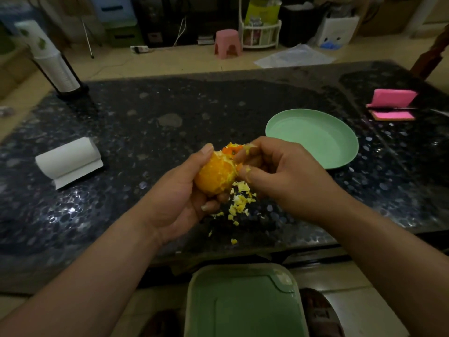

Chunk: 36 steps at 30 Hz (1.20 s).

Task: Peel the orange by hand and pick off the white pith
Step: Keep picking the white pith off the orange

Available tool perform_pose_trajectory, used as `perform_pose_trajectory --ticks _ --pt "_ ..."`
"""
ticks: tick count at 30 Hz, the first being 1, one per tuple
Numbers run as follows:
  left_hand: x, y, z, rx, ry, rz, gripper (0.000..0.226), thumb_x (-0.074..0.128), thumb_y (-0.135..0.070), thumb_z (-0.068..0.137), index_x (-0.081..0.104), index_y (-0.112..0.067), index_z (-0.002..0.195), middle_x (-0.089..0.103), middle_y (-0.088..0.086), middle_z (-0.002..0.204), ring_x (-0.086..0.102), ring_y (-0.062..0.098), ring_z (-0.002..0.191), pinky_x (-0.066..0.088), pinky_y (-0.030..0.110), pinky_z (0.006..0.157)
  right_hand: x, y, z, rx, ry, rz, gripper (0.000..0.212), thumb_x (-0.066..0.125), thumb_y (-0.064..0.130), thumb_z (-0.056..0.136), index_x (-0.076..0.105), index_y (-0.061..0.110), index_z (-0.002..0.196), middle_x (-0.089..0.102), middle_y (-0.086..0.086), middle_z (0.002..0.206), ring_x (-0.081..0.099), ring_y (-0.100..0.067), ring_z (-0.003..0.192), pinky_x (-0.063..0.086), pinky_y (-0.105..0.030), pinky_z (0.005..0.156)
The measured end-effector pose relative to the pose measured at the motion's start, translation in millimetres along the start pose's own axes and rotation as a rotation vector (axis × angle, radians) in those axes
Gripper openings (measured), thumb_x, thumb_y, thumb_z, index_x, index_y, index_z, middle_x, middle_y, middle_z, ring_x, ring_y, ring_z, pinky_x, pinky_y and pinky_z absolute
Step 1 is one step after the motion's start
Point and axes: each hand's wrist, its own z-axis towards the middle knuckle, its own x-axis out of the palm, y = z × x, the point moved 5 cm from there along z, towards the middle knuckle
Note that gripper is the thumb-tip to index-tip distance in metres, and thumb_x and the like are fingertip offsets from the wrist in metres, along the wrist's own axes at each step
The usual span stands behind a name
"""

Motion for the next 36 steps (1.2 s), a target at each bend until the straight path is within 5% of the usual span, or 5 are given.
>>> perform_pose_trajectory --ticks 12,19,25,31,36 --pt "-7 5 1 0.023 -0.022 0.302 0.048 0.058 -0.047 0.100 0.063 -0.004 0.121 0.066 0.010 0.083 0.059 0.021 0.065 0.036 0.025 0.045 9 1 3 -0.098 -0.004 -0.346 0.015 0.074 0.022 0.094 0.065 0.019 0.081 0.059 0.006 0.066 0.051 -0.010 0.060 0.039 -0.020 0.054" --pt "-9 3 -2 -0.044 -0.002 0.137 0.049 0.062 -0.047 0.093 0.063 -0.008 0.123 0.068 0.022 0.106 0.058 0.021 0.061 0.032 0.019 0.038 4 -14 14 -0.049 -0.103 -0.402 0.021 0.070 0.024 0.096 0.061 0.022 0.077 0.056 0.007 0.063 0.051 -0.008 0.060 0.036 -0.020 0.053" --pt "-19 3 11 -0.043 -0.077 -0.205 0.047 0.061 -0.041 0.097 0.051 -0.014 0.135 0.058 0.023 0.114 0.056 0.024 0.063 0.035 0.020 0.038 4 -17 15 0.029 -0.124 -0.212 0.010 0.070 0.022 0.100 0.071 0.030 0.106 0.072 0.011 0.093 0.069 -0.007 0.085 0.061 -0.029 0.074" --pt "-16 -1 13 0.011 -0.080 -0.224 0.036 0.054 -0.038 0.101 0.053 -0.011 0.124 0.062 0.018 0.101 0.055 0.022 0.067 0.037 0.022 0.042 19 -7 10 0.166 -0.069 0.059 0.011 0.081 0.022 0.092 0.071 0.021 0.097 0.072 -0.005 0.086 0.071 -0.016 0.073 0.066 -0.041 0.060" --pt "-13 -1 13 0.109 -0.114 -0.128 0.027 0.054 -0.032 0.102 0.055 -0.012 0.120 0.065 0.015 0.108 0.061 0.017 0.073 0.040 0.025 0.048 24 -1 7 0.146 -0.097 -0.097 0.008 0.079 0.025 0.092 0.071 0.022 0.089 0.072 -0.002 0.077 0.070 -0.016 0.063 0.064 -0.040 0.059"
